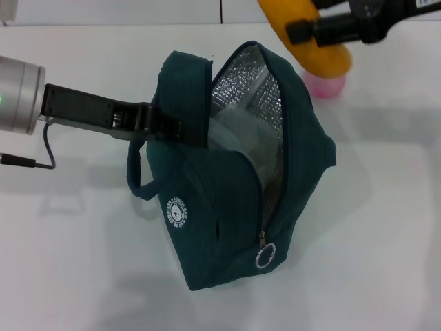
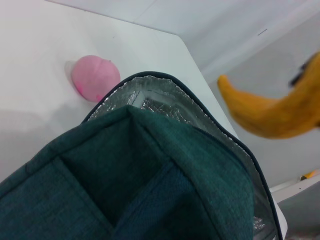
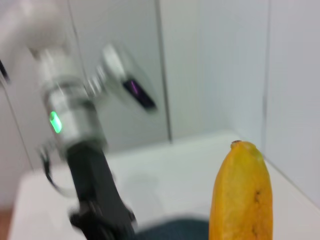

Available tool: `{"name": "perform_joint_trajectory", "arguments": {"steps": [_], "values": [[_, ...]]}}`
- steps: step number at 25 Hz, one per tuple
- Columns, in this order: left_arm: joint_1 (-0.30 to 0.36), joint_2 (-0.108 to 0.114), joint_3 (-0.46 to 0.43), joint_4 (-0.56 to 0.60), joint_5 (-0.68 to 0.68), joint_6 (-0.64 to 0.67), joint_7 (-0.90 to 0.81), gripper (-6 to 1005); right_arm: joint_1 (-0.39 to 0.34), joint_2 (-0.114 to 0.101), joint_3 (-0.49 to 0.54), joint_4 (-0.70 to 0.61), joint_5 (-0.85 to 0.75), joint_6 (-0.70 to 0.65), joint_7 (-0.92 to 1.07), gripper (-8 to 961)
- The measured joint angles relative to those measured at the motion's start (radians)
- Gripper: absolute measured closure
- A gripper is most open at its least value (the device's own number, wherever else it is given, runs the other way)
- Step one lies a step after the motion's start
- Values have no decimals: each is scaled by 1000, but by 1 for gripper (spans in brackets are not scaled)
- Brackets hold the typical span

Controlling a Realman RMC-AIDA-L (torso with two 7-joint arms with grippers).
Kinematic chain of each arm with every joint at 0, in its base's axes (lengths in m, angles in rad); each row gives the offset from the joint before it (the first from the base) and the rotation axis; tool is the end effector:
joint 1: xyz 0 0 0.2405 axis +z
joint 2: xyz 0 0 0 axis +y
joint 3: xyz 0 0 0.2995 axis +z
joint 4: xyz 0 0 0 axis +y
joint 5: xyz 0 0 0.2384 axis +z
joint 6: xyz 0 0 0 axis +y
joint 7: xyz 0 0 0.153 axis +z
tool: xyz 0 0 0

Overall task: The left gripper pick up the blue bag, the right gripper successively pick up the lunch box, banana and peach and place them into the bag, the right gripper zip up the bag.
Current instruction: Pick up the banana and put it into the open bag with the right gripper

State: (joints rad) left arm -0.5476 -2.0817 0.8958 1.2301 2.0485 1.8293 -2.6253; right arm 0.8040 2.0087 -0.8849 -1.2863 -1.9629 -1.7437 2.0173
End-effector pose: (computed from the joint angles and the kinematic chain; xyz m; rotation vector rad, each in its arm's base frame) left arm -0.2108 0.3757 0.0307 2.6342 1.5946 0.4369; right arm 0.0956 0.4354 0.0747 -2.9189 0.2290 0.5158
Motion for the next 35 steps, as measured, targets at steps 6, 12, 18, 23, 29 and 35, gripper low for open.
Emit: {"name": "perform_joint_trajectory", "arguments": {"steps": [6,12,18,23,29,35], "values": [[-4,-2,3,-3,-1,-2,1,949,-16,3,-2,180,267,35,4,536],[-6,-3,5,-3,-1,-3,1,949,-13,5,-10,404,426,37,-85,536],[-7,-3,5,-3,-1,-4,2,948,-11,9,-45,599,498,37,-177,538],[-1,-3,5,-3,-1,-4,5,948,-18,9,-47,695,503,39,-222,537],[3,-3,1,-3,-1,-5,12,948,-49,10,-49,727,507,31,-231,537],[6,-3,0,-3,-1,-6,13,948,-71,8,-49,777,515,13,-230,536]]}}
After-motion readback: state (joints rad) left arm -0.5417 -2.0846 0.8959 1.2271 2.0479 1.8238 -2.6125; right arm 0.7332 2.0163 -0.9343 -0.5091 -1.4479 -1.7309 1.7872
